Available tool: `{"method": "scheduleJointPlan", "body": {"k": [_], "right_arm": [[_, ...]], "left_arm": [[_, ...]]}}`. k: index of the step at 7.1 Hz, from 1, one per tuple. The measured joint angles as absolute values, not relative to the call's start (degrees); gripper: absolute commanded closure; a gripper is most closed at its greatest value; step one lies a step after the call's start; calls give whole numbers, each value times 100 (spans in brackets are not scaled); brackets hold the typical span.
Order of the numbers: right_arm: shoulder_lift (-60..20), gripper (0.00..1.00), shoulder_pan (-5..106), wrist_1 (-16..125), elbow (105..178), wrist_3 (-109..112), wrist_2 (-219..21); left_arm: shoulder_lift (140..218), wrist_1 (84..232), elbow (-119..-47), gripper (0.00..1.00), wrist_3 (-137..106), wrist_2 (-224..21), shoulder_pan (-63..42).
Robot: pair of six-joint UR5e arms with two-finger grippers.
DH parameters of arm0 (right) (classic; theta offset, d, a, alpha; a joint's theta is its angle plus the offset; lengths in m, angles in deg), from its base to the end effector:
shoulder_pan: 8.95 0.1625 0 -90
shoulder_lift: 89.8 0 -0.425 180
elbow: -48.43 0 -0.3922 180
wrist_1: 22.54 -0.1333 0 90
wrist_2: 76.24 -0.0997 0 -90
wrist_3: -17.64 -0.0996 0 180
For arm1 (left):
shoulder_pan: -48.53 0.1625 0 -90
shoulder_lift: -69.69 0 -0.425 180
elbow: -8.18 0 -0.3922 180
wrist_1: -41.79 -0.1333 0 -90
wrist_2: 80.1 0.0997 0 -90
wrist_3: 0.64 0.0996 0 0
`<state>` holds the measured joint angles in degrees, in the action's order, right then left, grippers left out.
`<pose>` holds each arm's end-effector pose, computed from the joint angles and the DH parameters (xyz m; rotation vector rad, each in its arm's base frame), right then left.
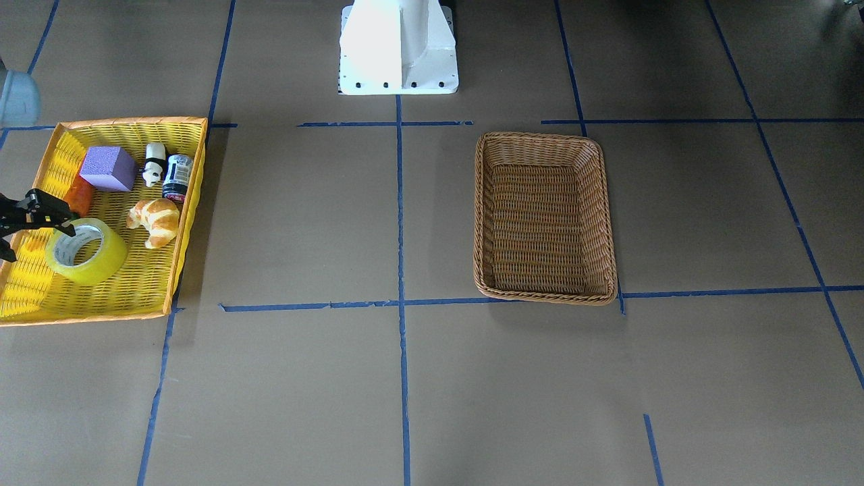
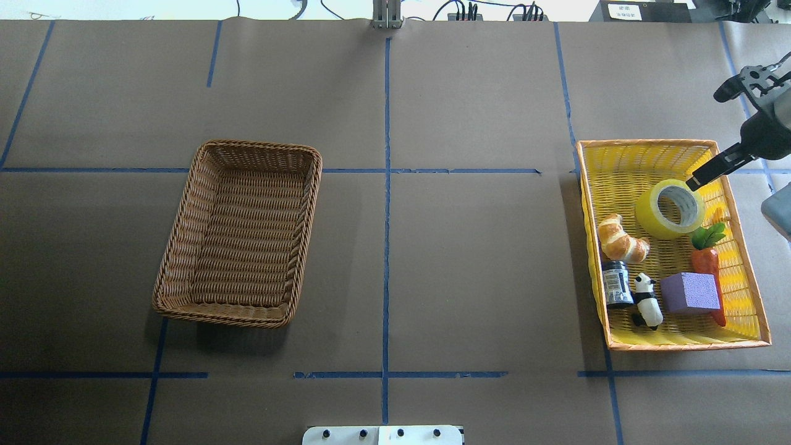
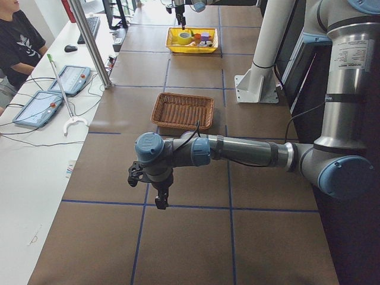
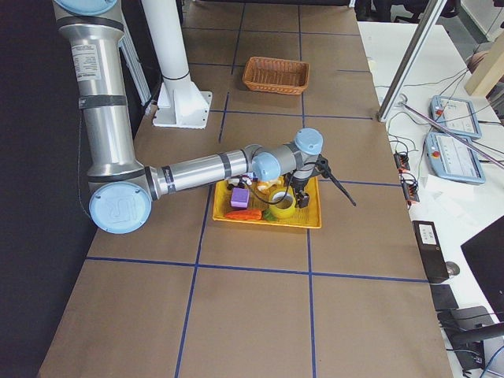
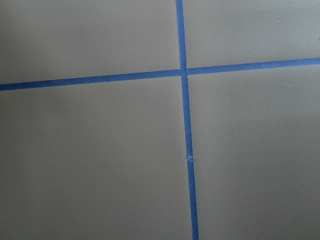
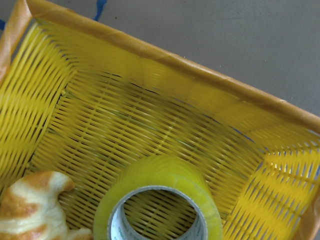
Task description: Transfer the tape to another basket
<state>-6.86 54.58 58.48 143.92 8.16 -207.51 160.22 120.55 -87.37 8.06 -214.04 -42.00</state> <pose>-0.1870 -0.5272 0.5321 0.1230 -0.7933 -0.4158 -0.0687 -0.4862 0.6263 -0.0237 0.7711 0.1009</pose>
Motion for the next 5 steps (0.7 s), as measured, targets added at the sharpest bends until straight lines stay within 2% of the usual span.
{"method": "scheduleJointPlan", "body": {"k": [3, 4, 5], "right_arm": [[-759, 12, 5297, 5752, 14102, 692, -20494], [-765, 21, 5284, 5553, 13903, 701, -20483], [-775, 47, 5269, 5319, 13711, 690, -20479]], "left_arm": [[16022, 12041, -8787, 0, 806, -21418, -4200], [16022, 12038, -8792, 0, 804, -21420, -4200], [16022, 12037, -8795, 0, 800, -21422, -4200]]}}
